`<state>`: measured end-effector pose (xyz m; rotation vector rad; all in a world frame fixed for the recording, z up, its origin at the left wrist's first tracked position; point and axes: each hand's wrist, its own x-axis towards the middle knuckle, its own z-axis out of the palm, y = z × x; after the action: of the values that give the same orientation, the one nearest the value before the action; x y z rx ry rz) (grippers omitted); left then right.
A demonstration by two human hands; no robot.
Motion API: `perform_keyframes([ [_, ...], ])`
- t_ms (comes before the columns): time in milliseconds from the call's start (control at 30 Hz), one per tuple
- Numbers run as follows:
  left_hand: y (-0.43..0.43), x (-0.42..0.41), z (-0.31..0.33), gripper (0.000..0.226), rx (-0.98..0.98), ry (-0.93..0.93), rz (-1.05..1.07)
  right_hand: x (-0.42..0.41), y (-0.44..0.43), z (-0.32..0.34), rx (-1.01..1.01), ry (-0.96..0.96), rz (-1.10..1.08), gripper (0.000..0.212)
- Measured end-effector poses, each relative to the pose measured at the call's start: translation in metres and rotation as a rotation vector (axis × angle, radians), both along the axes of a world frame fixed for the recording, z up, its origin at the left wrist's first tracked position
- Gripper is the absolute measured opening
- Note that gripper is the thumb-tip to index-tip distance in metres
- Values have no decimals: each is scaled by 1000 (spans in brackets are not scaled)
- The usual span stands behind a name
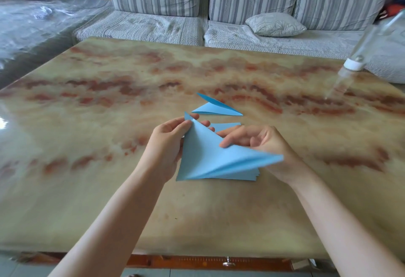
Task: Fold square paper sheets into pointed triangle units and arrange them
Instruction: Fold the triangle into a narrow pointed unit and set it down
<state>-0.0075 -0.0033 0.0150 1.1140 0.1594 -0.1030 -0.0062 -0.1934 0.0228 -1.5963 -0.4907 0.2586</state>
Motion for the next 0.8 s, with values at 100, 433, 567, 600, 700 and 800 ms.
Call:
perform_keyframes([
  [100, 2, 1, 0, 20, -17, 21, -29, -1, -1, 3, -4, -9, -18, 22],
  [433, 1, -1, 1, 22, 189, -10, -59, 3, 3, 4, -65, 28, -50, 8],
  [567, 0, -1, 1, 23, 277, -27, -70, 2, 2, 4, -154, 56, -46, 19],
  [600, 0, -1, 1, 23, 289, -32, -72, 3, 2, 4, -166, 60, -47, 17],
  [700, 0, -2, 1, 23, 319, -51, -80, 3, 2, 3, -193, 69, -52, 10],
  [800, 0, -2, 0, 27, 331, -64, -88, 3, 2, 4, -208, 88, -52, 12],
])
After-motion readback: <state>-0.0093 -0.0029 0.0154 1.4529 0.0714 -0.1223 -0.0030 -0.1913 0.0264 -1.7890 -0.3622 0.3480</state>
